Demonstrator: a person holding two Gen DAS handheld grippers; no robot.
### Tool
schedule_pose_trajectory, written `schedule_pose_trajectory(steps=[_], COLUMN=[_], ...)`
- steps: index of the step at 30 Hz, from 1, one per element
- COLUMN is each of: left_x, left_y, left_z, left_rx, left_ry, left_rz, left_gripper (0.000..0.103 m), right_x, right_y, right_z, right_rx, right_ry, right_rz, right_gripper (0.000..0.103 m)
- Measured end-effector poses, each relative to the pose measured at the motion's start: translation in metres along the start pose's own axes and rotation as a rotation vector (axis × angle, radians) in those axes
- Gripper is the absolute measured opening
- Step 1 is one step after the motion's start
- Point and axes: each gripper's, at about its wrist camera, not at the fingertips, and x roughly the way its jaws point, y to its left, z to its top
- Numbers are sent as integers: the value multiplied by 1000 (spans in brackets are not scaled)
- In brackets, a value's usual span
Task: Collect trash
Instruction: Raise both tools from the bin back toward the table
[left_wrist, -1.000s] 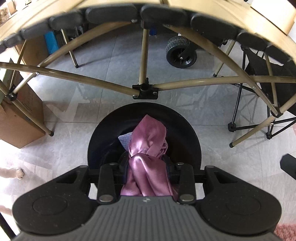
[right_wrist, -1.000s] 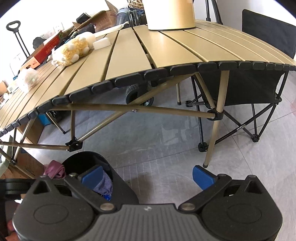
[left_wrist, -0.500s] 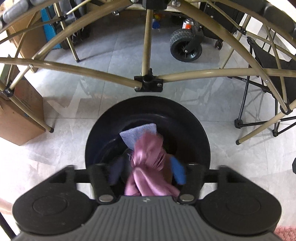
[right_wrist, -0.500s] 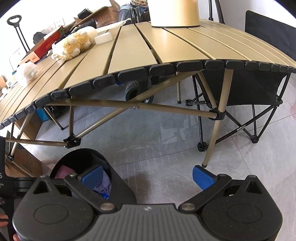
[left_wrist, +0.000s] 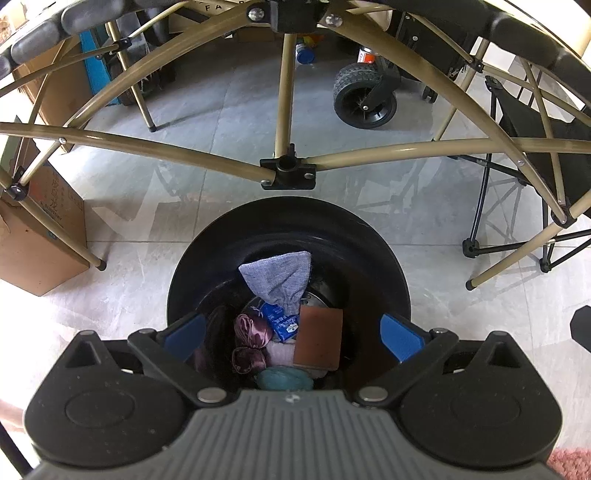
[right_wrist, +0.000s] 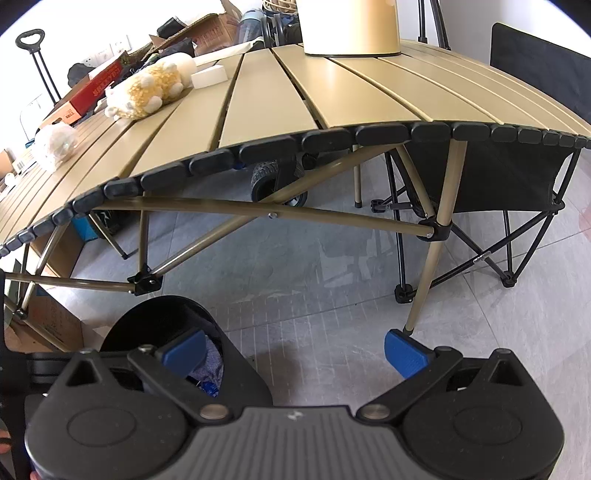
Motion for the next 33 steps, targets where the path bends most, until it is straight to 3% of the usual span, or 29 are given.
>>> schedule_pose_trajectory(steps=[18, 26, 33], left_x=[-38, -92, -143], left_y=[0, 7, 14], left_z=[-3, -1, -3], left_rx=[53, 102, 125], left_ry=[-47, -119, -198], left_rz=[20, 24, -25], left_gripper=[103, 103, 103], right_x=[-11, -30, -55], right_y=[-1, 2, 3], right_z=[2, 5, 7], right_rx=[1, -6, -17], right_ry=[-33, -71, -122], right_rz=[33, 64, 89], right_gripper=[103, 103, 103])
